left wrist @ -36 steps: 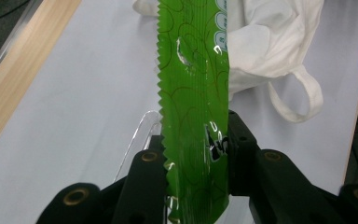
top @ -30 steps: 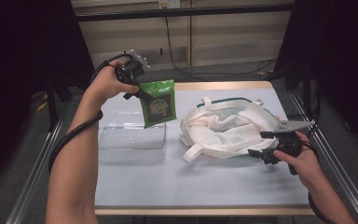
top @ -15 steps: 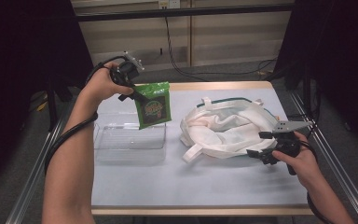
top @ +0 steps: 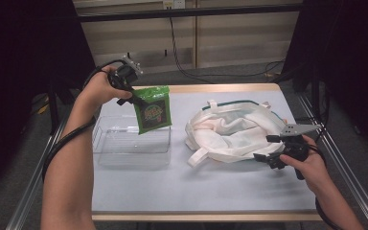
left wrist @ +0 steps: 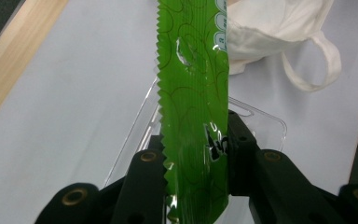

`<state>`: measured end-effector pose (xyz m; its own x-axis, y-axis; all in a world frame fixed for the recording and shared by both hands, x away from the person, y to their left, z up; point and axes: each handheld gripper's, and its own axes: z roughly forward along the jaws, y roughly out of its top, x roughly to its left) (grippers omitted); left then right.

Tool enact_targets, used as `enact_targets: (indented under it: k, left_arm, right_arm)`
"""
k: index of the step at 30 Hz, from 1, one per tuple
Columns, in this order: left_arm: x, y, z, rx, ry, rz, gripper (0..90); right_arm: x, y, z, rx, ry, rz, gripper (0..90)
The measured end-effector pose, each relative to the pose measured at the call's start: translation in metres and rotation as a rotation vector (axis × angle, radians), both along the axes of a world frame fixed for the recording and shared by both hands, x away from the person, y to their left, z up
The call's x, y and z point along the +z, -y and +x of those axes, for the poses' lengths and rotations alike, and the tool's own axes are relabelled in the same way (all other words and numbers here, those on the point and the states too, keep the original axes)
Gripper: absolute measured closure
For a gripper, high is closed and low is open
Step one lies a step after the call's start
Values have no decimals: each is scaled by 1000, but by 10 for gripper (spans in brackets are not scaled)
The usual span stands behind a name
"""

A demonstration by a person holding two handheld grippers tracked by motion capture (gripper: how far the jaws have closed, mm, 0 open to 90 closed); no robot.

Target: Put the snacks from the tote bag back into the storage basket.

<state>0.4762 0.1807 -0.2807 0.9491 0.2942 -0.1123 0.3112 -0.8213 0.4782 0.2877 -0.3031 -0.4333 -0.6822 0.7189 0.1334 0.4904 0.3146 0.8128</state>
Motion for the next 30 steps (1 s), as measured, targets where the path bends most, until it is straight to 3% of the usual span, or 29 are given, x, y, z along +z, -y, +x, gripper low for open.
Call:
enact_targets:
  k: [30]
  left_arm:
    - [-11, -19, -1, 11, -6, 31, 735]
  right_arm:
    - [-1, -1, 0, 3, -5, -5, 52]
